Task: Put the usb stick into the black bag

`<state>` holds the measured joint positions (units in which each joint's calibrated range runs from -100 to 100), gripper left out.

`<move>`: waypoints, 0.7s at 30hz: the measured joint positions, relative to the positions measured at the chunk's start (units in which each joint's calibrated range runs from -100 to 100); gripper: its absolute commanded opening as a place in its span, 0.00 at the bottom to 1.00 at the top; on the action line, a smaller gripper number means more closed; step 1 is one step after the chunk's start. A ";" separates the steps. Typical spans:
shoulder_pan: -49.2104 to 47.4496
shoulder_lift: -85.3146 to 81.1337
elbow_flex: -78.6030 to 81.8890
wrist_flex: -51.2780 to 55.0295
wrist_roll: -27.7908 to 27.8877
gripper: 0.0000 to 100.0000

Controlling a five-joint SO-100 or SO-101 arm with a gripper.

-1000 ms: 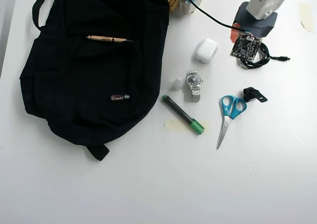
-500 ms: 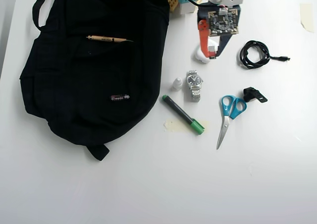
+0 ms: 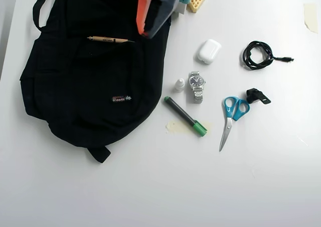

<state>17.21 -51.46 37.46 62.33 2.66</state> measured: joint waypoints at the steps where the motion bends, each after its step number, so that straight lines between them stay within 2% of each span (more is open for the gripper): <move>1: 1.69 0.00 0.60 0.00 0.05 0.02; 3: 7.34 0.17 1.54 -0.17 -1.22 0.02; 5: 12.33 0.17 6.31 -6.14 -2.49 0.02; 9: 16.81 1.33 19.62 -32.55 -5.18 0.03; 10: 17.03 4.09 24.49 -40.99 -5.71 0.05; 12: 17.47 8.51 25.00 -47.29 -5.76 0.19; 14: 17.03 9.01 25.17 -48.91 -5.76 0.16; 16: 16.95 9.09 25.26 -48.91 -5.76 0.01; 19: 15.05 8.17 25.60 -48.91 -5.71 0.02; 21: 8.73 2.25 28.16 -46.53 -5.57 0.02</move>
<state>25.94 -49.21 65.61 15.81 -2.91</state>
